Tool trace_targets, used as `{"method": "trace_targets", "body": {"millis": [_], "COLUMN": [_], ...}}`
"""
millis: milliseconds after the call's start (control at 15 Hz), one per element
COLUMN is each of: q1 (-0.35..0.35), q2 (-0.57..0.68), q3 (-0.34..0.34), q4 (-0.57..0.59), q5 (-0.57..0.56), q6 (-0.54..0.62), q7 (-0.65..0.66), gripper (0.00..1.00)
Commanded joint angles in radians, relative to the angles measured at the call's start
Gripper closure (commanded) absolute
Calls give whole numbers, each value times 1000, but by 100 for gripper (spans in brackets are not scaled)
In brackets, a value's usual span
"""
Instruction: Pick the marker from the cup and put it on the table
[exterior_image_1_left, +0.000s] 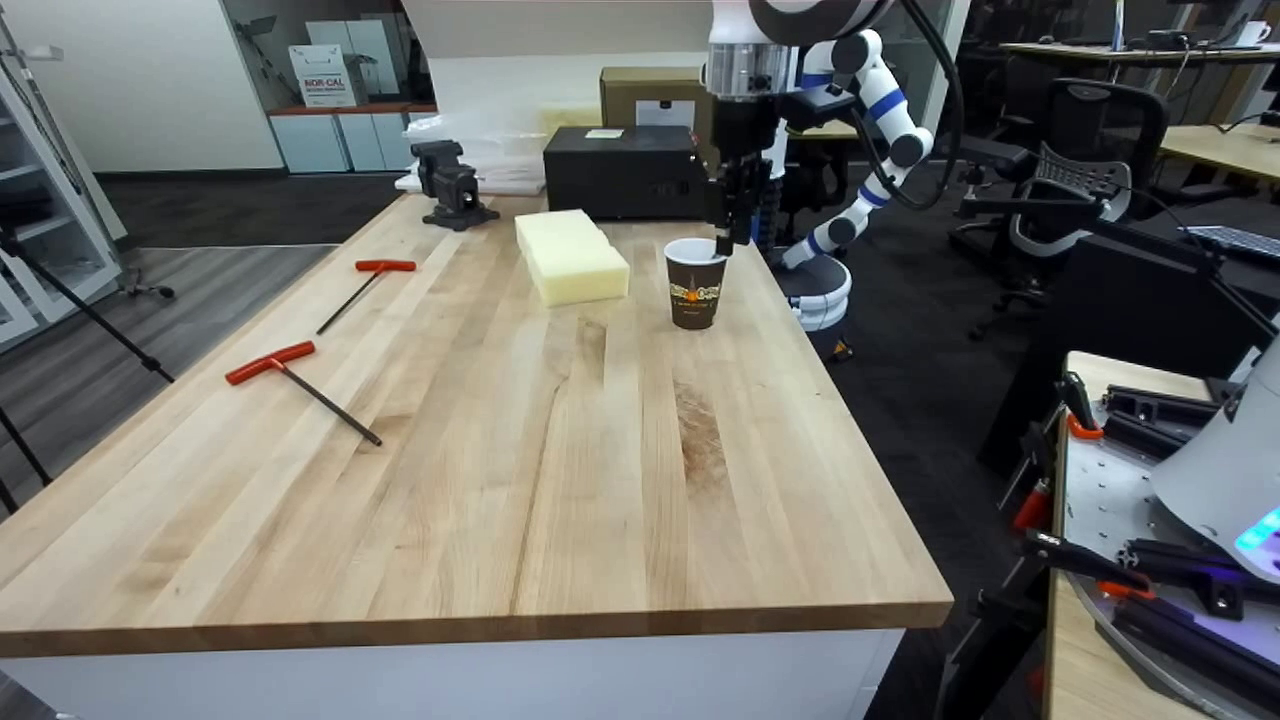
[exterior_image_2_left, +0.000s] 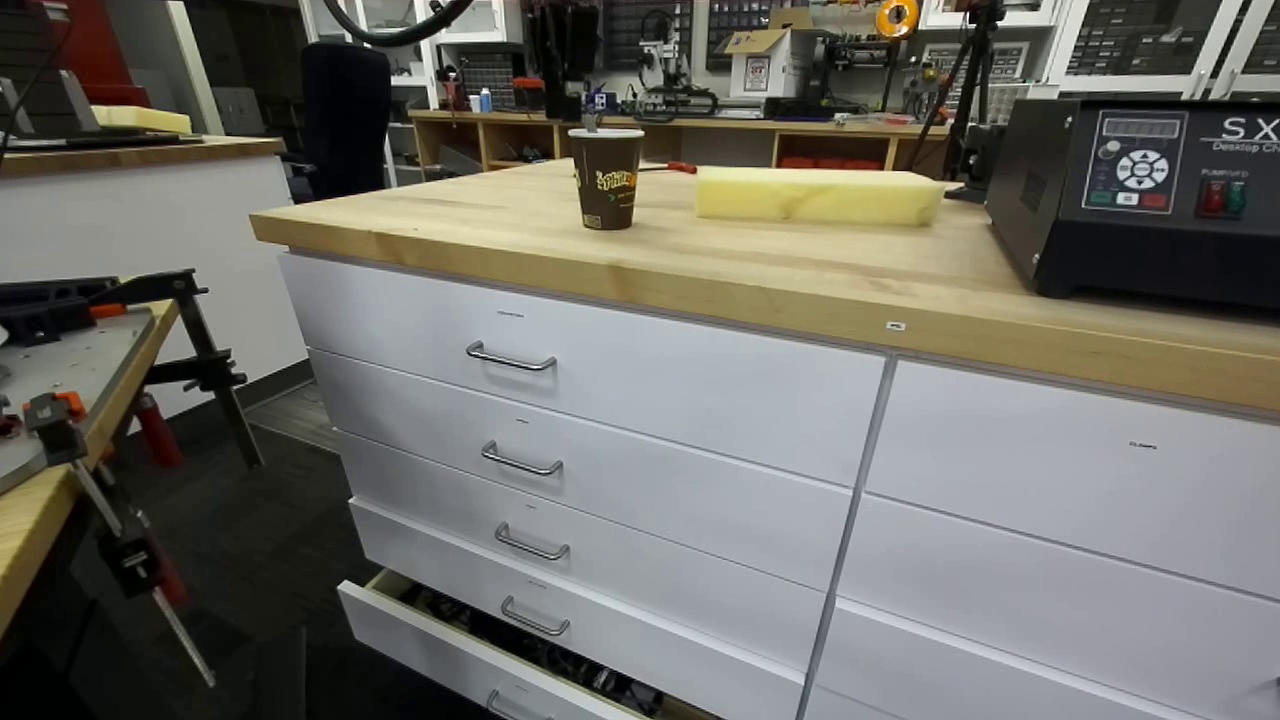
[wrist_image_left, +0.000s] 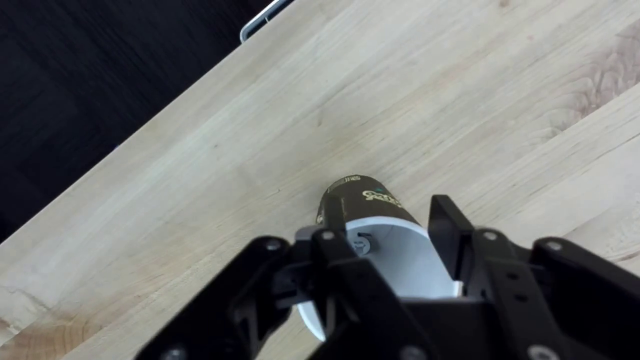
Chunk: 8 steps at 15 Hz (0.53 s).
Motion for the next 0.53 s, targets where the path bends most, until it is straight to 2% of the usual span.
{"method": "trace_targets", "body": {"millis": [0,267,467], "q1": [-2,-2,-3], "q2": [10,13,17], "q3": [0,-3,-6], "q4": [22,29,25], "q5": [-3,-14,-25], "q6": [-20,-24,-5], "q7": [17,17,15], "gripper": [25,1,0]}}
